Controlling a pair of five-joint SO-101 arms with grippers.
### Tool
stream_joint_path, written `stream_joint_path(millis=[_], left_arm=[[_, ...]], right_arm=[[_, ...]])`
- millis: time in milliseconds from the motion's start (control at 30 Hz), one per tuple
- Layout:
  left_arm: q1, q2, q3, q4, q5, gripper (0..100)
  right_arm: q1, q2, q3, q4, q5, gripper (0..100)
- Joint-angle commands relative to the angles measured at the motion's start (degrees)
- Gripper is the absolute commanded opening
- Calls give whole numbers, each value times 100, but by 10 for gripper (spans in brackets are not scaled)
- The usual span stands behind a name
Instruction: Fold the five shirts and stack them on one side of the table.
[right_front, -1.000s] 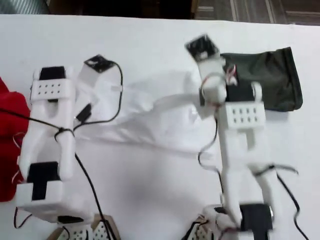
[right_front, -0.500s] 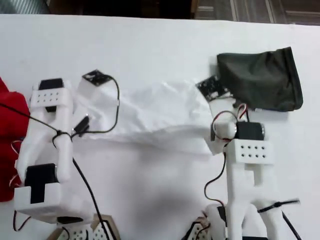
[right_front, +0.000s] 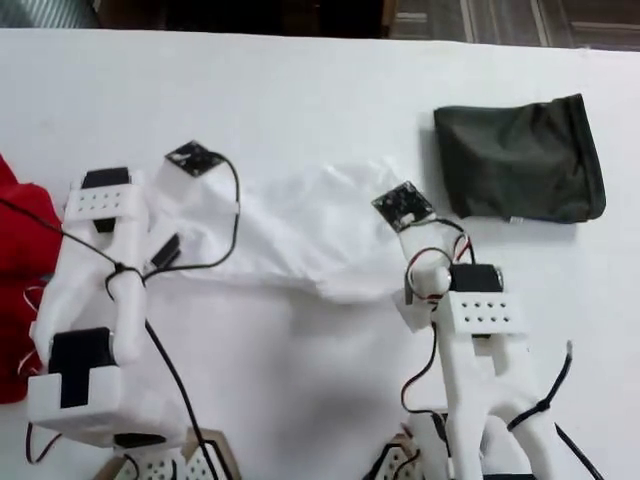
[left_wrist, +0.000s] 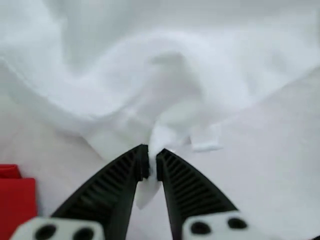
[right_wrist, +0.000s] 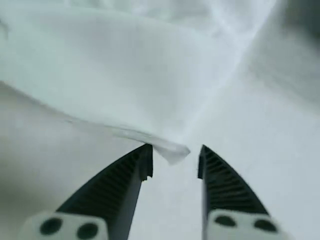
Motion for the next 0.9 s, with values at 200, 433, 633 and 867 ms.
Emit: stream_joint_path(millis=[200,433,633,867], left_arm=[[-571,-281,-1754,949,44,210],[-993,246,-2044,88,853,211],[-659,1793,-2853,-88,2066,211],[-527,2998,-4435,105,2303,211]], right_arm=[[-101,-215,-1319,1077,35,212],[-189,31,-2620,541,-158,212],[-242,1147,-2954,215,-686,212],[-242,1982,-3262,215,-862,212]])
